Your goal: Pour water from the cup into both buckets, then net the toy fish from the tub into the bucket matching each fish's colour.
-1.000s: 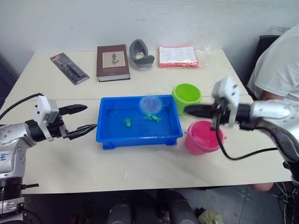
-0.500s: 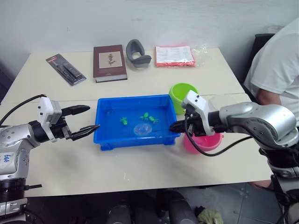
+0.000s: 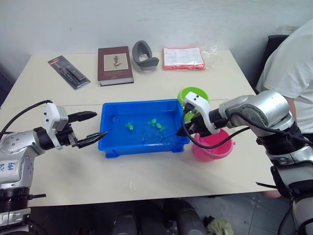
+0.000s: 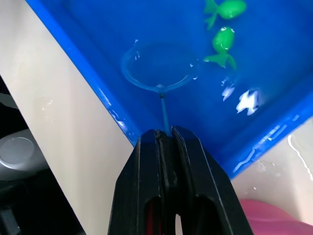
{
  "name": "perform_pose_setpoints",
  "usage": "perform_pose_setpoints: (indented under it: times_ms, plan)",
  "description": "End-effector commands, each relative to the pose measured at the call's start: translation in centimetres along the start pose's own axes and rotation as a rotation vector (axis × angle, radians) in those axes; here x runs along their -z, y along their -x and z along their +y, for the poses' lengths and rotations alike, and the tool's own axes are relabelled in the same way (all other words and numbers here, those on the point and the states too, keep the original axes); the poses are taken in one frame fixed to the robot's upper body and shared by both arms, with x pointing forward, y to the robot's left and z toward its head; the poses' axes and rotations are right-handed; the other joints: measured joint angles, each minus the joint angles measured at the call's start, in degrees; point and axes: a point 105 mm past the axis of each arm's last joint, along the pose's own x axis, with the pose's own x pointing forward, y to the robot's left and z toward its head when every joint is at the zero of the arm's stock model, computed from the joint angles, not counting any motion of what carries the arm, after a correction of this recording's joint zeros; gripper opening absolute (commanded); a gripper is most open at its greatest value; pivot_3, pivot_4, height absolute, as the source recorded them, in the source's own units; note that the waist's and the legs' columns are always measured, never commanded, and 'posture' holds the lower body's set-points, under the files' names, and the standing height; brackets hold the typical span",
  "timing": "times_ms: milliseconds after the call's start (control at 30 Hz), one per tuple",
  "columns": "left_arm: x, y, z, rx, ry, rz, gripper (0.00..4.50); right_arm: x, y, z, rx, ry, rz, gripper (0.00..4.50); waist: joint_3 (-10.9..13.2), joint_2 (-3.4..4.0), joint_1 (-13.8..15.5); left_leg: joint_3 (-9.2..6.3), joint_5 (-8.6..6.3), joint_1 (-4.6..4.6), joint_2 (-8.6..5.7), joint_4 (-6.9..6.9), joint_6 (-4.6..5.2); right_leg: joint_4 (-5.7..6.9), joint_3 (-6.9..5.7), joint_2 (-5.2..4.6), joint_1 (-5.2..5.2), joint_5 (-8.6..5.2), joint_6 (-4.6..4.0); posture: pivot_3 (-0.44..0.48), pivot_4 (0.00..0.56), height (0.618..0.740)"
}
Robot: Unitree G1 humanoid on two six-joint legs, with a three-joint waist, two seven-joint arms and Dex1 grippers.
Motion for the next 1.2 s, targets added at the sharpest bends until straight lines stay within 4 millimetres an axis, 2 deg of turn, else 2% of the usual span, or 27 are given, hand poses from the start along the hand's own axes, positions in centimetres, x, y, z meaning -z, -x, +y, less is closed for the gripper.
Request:
perform_pose_setpoints:
  times_ms: [33,200,433,767,967,1100,1200]
  plan:
    - [-0.9,0.9,-0.2,-0.013,-0.048,-0.004,4.44,-0.1,0.5,0.1,0.026,0.023,-0.013,0.00,0.0,0.00,-0.1,0.00,-0.01,0.00,0.01,0.00,-0.02,-0.01,0.00,0.01,0.00,0.00,0.00,0.000,0.150,0.740]
    - [-0.9,0.8,-0.3,-0.016,-0.049,-0.007,4.44,-0.1,0.2,-0.6,0.077,-0.002,-0.038,0.00,0.0,0.00,0.0,0.00,-0.01,0.02,0.03,0.00,-0.05,-0.02,0.00,0.02,-0.01,0.00,0.00,0.000,0.150,0.740]
    - [-1.1,0.5,-0.2,-0.015,-0.054,-0.013,4.44,-1.1,-0.2,-2.2,0.173,-0.011,-0.135,0.00,0.0,0.00,-0.1,0.01,-0.02,0.00,0.03,0.00,-0.05,-0.04,0.00,0.01,-0.01,0.00,0.00,0.000,0.150,0.740]
    - [-1.5,0.7,0.2,-0.034,-0.067,-0.013,4.44,-1.0,-1.0,-1.2,0.139,0.024,-0.189,0.00,0.0,0.00,-0.1,0.00,-0.02,-0.02,0.02,-0.01,-0.04,-0.05,0.00,0.02,-0.02,0.00,0.00,0.000,0.150,0.740]
    - [-1.5,0.8,0.3,-0.037,-0.067,-0.012,4.44,-0.9,0.2,-0.6,0.123,0.087,-0.200,0.00,0.0,0.00,0.0,-0.01,-0.02,-0.02,0.02,-0.01,-0.04,-0.06,-0.01,0.02,-0.02,0.00,0.00,0.000,0.150,0.740]
    - [-1.2,0.8,0.3,-0.039,-0.061,-0.003,4.44,-1.6,1.3,0.4,0.071,0.147,-0.274,0.00,0.0,0.00,0.0,0.00,-0.03,-0.02,0.03,-0.03,-0.04,-0.07,0.00,0.04,-0.02,0.00,0.00,0.000,0.150,0.740]
    - [-1.2,0.7,0.3,-0.039,-0.060,-0.007,4.44,-1.2,1.7,0.8,0.013,0.129,-0.305,0.00,0.0,0.00,0.0,-0.01,-0.03,-0.02,0.04,-0.05,-0.05,-0.10,-0.02,0.06,-0.02,0.00,0.00,0.000,0.150,0.740]
